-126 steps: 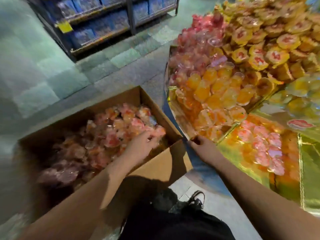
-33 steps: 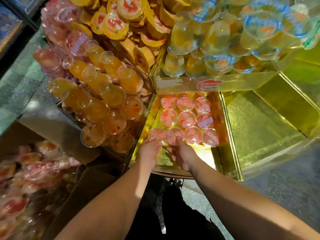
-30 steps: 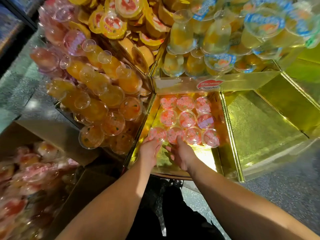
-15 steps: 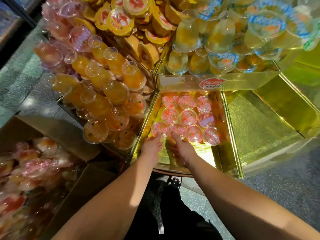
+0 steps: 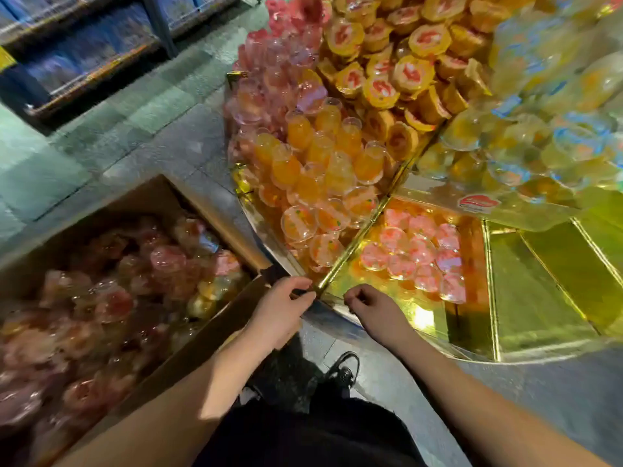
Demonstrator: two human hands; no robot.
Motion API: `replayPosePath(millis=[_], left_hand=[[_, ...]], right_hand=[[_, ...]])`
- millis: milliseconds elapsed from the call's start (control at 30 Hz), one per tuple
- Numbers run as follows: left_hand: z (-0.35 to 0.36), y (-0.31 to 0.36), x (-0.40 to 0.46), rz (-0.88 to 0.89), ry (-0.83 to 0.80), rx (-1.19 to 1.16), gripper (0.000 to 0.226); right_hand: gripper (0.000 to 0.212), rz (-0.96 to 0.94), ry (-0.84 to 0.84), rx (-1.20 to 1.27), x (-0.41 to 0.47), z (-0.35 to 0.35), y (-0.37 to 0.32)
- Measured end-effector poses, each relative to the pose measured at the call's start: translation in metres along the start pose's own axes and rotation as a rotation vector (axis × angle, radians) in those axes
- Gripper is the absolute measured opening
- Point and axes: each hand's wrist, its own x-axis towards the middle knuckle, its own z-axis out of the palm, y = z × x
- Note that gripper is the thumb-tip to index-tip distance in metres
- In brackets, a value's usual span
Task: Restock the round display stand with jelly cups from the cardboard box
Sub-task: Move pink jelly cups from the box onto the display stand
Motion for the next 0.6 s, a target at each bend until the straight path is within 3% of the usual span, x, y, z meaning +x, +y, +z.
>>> replayPosePath(millis=[233, 367, 467, 600], left_hand=[[-0.125, -0.096, -0.058, -0.099, 0.298, -0.072, 0.015], [-0.172, -0.163, -0.091, -0.189, 0.448, -0.079, 0.01], [-0.198, -0.207, -0.104, -0.299, 0.505, -0.069, 0.02], [-0.224, -0.233, -0.093, -0.326, 0.502, 0.21, 0.044]], right_hand=[[0.013, -0.338, -0.294, -0.289, -0.012, 0.111, -0.111], [0.02, -0.437, -0.432, -0.46, 0.001, 0.175, -0.156], [0.022, -0.45, -0.461, -0.592, 0.018, 0.215, -0.175], [0.034, -0.438, -0.409, -0.701, 0.053, 0.247, -0.196]])
